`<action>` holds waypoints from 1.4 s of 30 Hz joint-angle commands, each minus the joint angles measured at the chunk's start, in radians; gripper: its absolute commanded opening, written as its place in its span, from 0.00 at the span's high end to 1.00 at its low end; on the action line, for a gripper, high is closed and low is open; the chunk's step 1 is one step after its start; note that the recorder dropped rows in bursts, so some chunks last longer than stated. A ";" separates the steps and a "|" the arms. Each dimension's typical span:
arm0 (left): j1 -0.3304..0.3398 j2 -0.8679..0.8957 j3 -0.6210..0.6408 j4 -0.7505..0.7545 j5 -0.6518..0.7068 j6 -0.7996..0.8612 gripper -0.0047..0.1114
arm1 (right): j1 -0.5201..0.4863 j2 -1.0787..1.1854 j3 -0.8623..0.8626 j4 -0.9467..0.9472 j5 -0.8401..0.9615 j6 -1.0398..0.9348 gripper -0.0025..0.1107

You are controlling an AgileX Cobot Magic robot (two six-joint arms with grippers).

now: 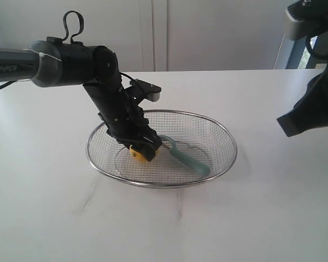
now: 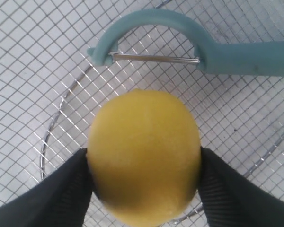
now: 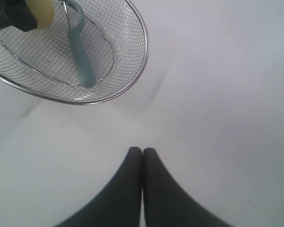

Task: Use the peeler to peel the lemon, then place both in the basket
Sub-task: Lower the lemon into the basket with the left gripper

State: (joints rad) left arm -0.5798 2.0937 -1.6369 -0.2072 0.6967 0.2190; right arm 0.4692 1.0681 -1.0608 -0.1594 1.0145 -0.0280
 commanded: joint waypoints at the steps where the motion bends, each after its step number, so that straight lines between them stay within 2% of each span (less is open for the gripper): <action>1: 0.000 -0.006 -0.002 -0.016 0.018 -0.004 0.51 | -0.002 -0.008 0.004 -0.006 -0.002 0.005 0.98; 6: 0.000 -0.023 -0.006 -0.020 0.054 -0.029 0.40 | -0.002 -0.009 0.004 -0.017 -0.006 0.005 0.98; 22: 0.000 -0.197 -0.006 -0.008 0.078 -0.031 0.39 | -0.002 -0.013 0.004 -0.025 -0.028 0.007 0.98; 42: 0.000 -0.028 0.001 -0.013 0.027 -0.029 0.39 | -0.002 -0.013 0.004 -0.025 -0.026 0.006 0.98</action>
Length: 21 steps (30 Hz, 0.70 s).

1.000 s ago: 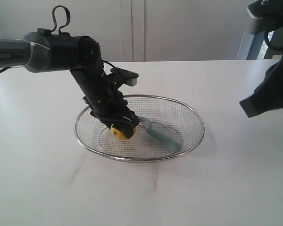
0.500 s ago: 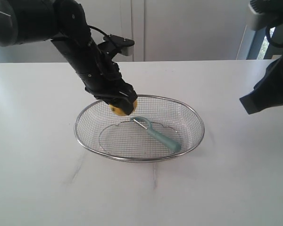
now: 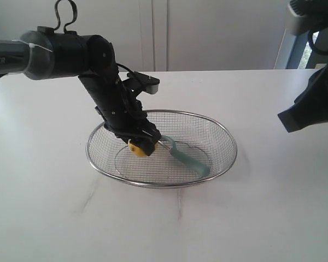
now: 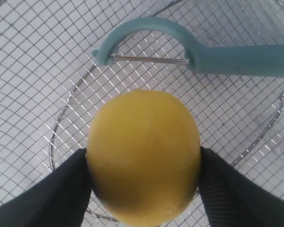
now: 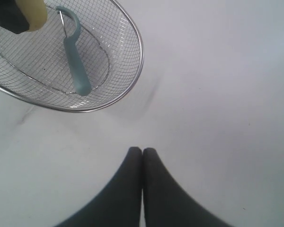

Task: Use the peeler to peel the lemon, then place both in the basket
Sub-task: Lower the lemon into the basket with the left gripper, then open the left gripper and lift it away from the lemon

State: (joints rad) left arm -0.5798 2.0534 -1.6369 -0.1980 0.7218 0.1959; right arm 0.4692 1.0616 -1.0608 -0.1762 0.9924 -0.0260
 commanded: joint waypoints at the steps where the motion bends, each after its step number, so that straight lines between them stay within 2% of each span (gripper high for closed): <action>1: 0.000 0.018 0.001 -0.022 0.004 -0.001 0.39 | -0.002 -0.007 0.004 -0.008 -0.004 0.004 0.98; 14: 0.000 0.032 0.001 -0.022 0.008 0.046 0.39 | -0.002 -0.007 0.004 -0.008 -0.004 0.004 0.98; 19: 0.000 0.032 0.001 -0.022 0.010 0.046 0.20 | -0.002 -0.007 0.004 -0.008 0.000 0.004 0.98; 21: 0.000 0.032 0.001 -0.022 0.013 0.046 0.19 | -0.002 -0.007 0.004 -0.008 0.000 0.004 0.98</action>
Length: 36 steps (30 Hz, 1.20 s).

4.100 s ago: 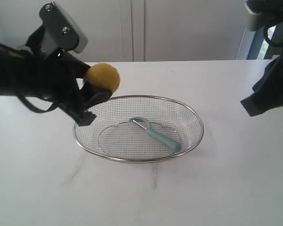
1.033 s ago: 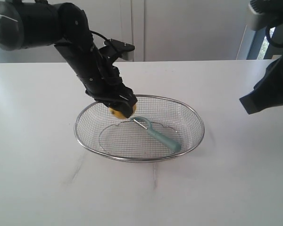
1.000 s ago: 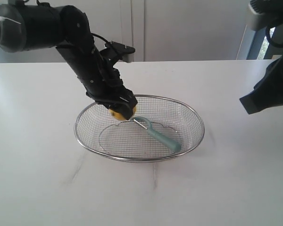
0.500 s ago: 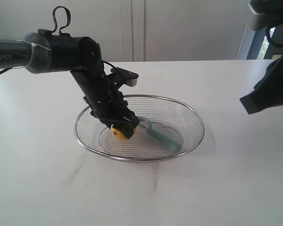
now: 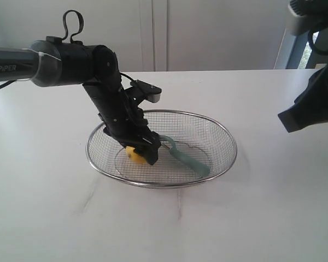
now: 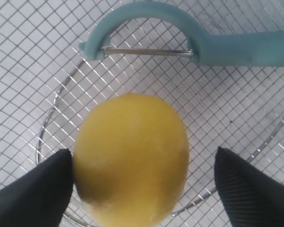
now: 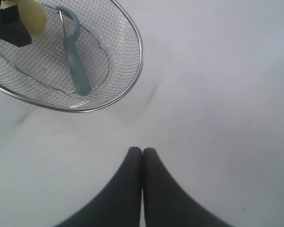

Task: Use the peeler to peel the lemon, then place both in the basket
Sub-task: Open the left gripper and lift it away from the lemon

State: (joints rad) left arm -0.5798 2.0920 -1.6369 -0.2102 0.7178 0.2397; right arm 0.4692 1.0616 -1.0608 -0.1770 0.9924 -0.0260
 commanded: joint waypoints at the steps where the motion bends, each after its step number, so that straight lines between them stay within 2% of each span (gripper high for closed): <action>1: 0.000 -0.007 0.001 -0.010 0.018 0.002 0.19 | -0.002 -0.007 0.004 -0.008 0.000 0.004 0.98; 6: 0.000 -0.022 -0.018 0.003 0.054 0.002 0.19 | -0.002 -0.007 0.004 -0.008 0.000 0.004 0.98; 13: 0.000 -0.095 -0.101 0.125 0.093 -0.003 0.19 | -0.002 -0.007 0.004 -0.008 0.000 0.004 0.98; 20: 0.000 -0.209 -0.204 0.125 0.185 -0.004 0.22 | -0.002 -0.007 0.004 -0.010 -0.024 -0.003 0.98; 21: 0.000 -0.227 -0.215 0.123 0.210 -0.008 0.24 | -0.002 -0.007 0.004 -0.010 -0.030 -0.010 0.98; 23: 0.000 -0.265 -0.236 0.123 0.252 -0.039 0.36 | -0.002 -0.007 0.004 -0.012 -0.038 -0.023 0.98; 24: 0.000 -0.302 -0.247 0.123 0.287 -0.055 0.52 | -0.002 -0.007 0.004 -0.015 -0.052 -0.023 0.98; 28: 0.000 -0.383 -0.247 0.123 0.342 -0.054 0.79 | -0.002 -0.007 0.004 -0.015 -0.083 -0.023 0.98; 29: 0.000 -0.422 -0.247 0.123 0.380 -0.045 0.89 | -0.002 -0.007 0.004 -0.015 -0.083 -0.023 0.98; 30: 0.000 -0.442 -0.247 0.125 0.399 -0.041 0.94 | -0.002 -0.007 0.004 -0.015 -0.083 -0.023 0.98; 36: 0.000 -0.555 -0.225 0.125 0.503 -0.033 0.96 | -0.002 -0.007 0.004 -0.015 -0.083 -0.023 0.98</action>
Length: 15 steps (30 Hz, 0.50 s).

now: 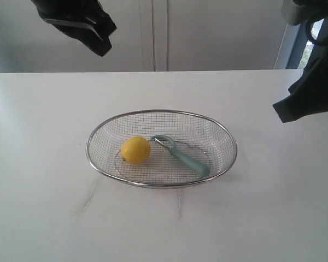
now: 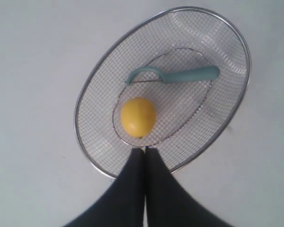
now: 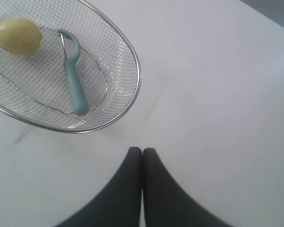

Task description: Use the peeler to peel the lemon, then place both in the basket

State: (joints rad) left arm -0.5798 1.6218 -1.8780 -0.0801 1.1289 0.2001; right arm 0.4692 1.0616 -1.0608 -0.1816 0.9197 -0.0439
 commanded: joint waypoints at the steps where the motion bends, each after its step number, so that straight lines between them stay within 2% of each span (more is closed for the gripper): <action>1: 0.000 -0.112 0.041 -0.007 0.092 0.006 0.96 | -0.002 -0.007 0.004 -0.010 -0.008 -0.005 0.98; 5: 0.000 -0.228 0.169 -0.072 0.092 0.001 0.96 | -0.002 -0.007 0.004 -0.010 -0.008 -0.005 0.98; 7: 0.000 -0.294 0.277 -0.113 0.062 0.011 0.96 | -0.002 -0.007 0.004 -0.010 -0.008 -0.005 0.98; 15: 0.000 -0.306 0.295 -0.120 0.092 0.006 0.96 | -0.002 -0.007 0.004 -0.006 -0.008 -0.005 0.98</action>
State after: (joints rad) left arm -0.5798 1.3275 -1.5891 -0.1894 1.1322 0.2062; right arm 0.4692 1.0616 -1.0608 -0.1839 0.9157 -0.0439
